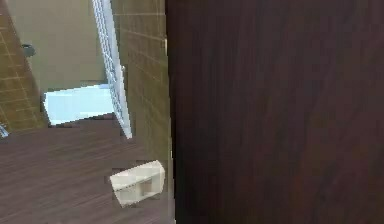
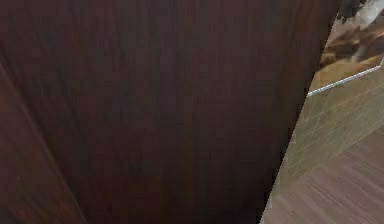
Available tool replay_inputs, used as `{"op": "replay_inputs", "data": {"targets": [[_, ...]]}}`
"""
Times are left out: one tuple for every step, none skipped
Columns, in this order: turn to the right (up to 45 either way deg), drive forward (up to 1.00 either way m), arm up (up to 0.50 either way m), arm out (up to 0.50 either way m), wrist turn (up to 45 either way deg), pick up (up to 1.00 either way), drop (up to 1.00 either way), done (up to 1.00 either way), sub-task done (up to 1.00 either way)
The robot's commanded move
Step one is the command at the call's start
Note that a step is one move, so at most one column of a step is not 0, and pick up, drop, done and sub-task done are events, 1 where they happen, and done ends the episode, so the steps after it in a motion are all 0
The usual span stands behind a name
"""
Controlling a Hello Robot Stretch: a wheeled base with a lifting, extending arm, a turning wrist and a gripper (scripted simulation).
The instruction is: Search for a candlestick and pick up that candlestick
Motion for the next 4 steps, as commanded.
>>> {"op": "replay_inputs", "data": {"targets": [[-42.0,0.00,0.00,0.00,0.0,0.00,0.00,0.00,0.00],[0.0,1.00,0.00,0.00,0.0,0.00,0.00,0.00,0.00],[-6.0,0.00,0.00,0.00,0.0,0.00,0.00,0.00,0.00],[0.0,0.20,0.00,0.00,0.0,0.00,0.00,0.00,0.00]]}}
